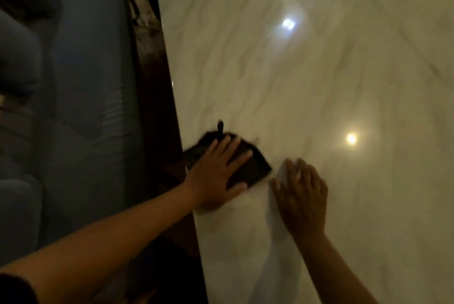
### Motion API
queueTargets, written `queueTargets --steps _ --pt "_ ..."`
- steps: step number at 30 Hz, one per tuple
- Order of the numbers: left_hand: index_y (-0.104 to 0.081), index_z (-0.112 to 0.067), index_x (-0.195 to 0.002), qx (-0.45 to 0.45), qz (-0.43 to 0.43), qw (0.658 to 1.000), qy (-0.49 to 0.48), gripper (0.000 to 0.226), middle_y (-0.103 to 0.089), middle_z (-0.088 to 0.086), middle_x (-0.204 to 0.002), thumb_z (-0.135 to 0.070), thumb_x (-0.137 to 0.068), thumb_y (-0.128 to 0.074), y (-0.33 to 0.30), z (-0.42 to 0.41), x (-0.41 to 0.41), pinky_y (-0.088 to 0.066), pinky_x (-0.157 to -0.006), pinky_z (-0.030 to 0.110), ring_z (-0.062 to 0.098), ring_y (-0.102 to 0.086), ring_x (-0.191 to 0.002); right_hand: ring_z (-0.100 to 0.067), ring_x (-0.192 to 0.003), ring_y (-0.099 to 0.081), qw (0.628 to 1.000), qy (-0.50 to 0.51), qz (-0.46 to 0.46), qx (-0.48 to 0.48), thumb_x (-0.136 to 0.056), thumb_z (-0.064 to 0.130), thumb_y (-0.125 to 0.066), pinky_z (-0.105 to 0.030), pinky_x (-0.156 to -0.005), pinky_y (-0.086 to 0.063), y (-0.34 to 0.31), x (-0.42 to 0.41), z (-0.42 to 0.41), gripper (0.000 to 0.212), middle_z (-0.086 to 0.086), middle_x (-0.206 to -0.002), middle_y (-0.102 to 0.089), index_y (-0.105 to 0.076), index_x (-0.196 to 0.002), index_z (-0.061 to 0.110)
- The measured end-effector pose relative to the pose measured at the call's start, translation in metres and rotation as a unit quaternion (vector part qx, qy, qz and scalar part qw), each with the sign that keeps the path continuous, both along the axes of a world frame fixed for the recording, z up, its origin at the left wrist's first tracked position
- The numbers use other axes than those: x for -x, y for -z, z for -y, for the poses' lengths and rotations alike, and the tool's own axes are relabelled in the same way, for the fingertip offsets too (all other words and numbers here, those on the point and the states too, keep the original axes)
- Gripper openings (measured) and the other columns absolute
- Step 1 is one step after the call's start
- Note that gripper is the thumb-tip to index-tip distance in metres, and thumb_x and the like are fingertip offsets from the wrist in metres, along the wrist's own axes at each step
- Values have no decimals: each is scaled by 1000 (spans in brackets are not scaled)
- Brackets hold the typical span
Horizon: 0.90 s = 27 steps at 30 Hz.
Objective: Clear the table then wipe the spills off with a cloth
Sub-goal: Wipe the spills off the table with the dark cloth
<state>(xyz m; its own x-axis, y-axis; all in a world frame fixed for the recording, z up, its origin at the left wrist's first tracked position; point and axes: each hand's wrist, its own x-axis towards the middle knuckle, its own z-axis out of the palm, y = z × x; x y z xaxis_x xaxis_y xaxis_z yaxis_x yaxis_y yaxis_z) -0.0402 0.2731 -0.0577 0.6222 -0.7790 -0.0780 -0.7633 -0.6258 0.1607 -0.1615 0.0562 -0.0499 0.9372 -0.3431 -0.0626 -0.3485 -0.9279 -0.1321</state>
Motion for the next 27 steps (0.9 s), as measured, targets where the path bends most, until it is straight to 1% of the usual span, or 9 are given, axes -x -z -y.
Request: queueTargets --steps 3,6,10,13,16,21,23,25,27 --pt "-4 -37 -162 -30 -17 994 108 78 7 6 -171 -71 -98 -32 -6 -7 19 5 -126 49 28 10 -156 -29 -146 -31 999 22 -34 -28 -98 46 -26 -46 -116 -28 -4 4 -7 62 -8 -158 -34 -33 -153 19" --pt "0 -41 -161 -60 -3 986 154 79 11 1 -170 -74 -97 -31 -9 5 -16 10 -125 45 24 14 -156 -26 -140 -42 999 4 -9 -33 -95 32 -35 -41 -109 -39 -11 3 7 55 -4 -153 -44 -45 -148 21" --pt "-8 -39 -162 -54 -12 997 61 80 -3 7 -171 -77 -92 -18 -8 58 -102 -3 -126 51 30 -1 -157 -23 -130 -51 998 16 0 -63 -89 23 -41 -39 -98 -47 -21 0 16 52 1 -144 -54 -57 -138 23" --pt "-2 -35 -162 -61 -21 998 -4 86 3 8 -170 -78 -88 -7 -10 102 -132 2 -125 51 32 4 -156 -22 -121 -52 996 68 16 -64 -94 15 -49 -38 -94 -47 -23 -21 13 43 1 -136 -57 -57 -135 22" --pt "-11 -31 -163 -33 1 992 121 82 -3 12 -170 -74 -94 -21 -5 99 -114 -1 -125 53 35 -2 -156 -30 -116 -55 982 166 71 -60 -88 10 -48 -42 -89 -47 -17 -51 15 44 -5 -131 -60 -61 -129 17" --pt "-9 -39 -162 -37 11 919 393 79 -2 6 -171 -76 -95 -28 -6 66 -145 3 -126 49 28 1 -157 -33 -122 -54 962 259 81 -41 -83 21 -32 -46 -93 -46 -13 -90 5 55 -8 -134 -59 -63 -128 14" --pt "-18 -37 -161 -23 17 933 359 79 -11 6 -170 -76 -93 -30 -1 81 -193 -5 -126 52 30 -8 -156 -33 -124 -53 954 285 81 -37 -83 20 -34 -47 -98 -45 -10 -99 -5 55 -10 -136 -58 -61 -130 13" --pt "-23 -35 -161 -19 9 976 217 81 -16 8 -169 -77 -91 -28 1 93 -245 -13 -123 58 33 -14 -155 -35 -127 -51 950 299 80 -34 -83 20 -33 -48 -102 -44 -7 -107 -19 57 -12 -138 -56 -58 -133 12" --pt "-17 -34 -162 -25 -9 998 59 84 -11 9 -170 -78 -90 -19 2 97 -270 -9 -124 58 34 -9 -155 -36 -128 -50 952 293 77 -35 -83 20 -32 -50 -103 -43 -5 -115 -33 58 -13 -140 -55 -58 -135 11"
